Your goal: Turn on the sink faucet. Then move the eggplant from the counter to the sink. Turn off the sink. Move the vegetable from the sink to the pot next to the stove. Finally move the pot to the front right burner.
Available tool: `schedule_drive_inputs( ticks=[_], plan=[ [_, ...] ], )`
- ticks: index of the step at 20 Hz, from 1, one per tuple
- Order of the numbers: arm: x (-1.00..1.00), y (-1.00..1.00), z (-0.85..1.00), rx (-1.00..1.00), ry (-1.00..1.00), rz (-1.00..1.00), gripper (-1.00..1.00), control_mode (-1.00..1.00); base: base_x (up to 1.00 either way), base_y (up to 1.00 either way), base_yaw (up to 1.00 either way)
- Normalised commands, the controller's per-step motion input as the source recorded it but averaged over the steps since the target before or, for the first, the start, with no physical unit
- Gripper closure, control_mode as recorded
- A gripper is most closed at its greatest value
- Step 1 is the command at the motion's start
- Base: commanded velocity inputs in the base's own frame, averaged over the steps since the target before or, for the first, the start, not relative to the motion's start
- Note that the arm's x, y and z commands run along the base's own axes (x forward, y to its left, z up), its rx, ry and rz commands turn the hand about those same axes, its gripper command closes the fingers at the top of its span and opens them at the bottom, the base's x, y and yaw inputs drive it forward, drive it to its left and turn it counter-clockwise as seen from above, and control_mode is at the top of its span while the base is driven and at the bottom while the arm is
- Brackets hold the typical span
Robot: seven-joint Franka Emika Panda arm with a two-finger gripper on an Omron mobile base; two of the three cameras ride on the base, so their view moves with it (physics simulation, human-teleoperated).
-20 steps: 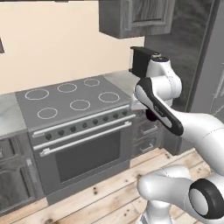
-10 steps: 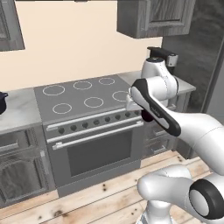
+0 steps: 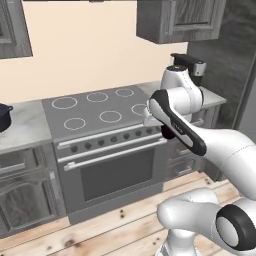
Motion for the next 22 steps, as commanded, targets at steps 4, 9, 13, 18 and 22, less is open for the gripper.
schedule_drive_inputs(
  ticks=[4,9,13,18,22],
  plan=[
    [0.0,0.0,0.0,0.0,0.0,0.0,1.0,1.0,0.19,0.49,0.0],
    [0.0,0.0,0.0,0.0,0.0,0.0,1.0,1.0,0.27,0.49,0.0],
    [0.0,0.0,0.0,0.0,0.0,0.0,1.0,1.0,0.39,0.45,0.0],
    [0.0,0.0,0.0,0.0,0.0,0.0,1.0,1.0,0.55,0.25,0.0],
    [0.0,0.0,0.0,0.0,0.0,0.0,1.0,1.0,0.48,0.15,0.0]
  ],
)
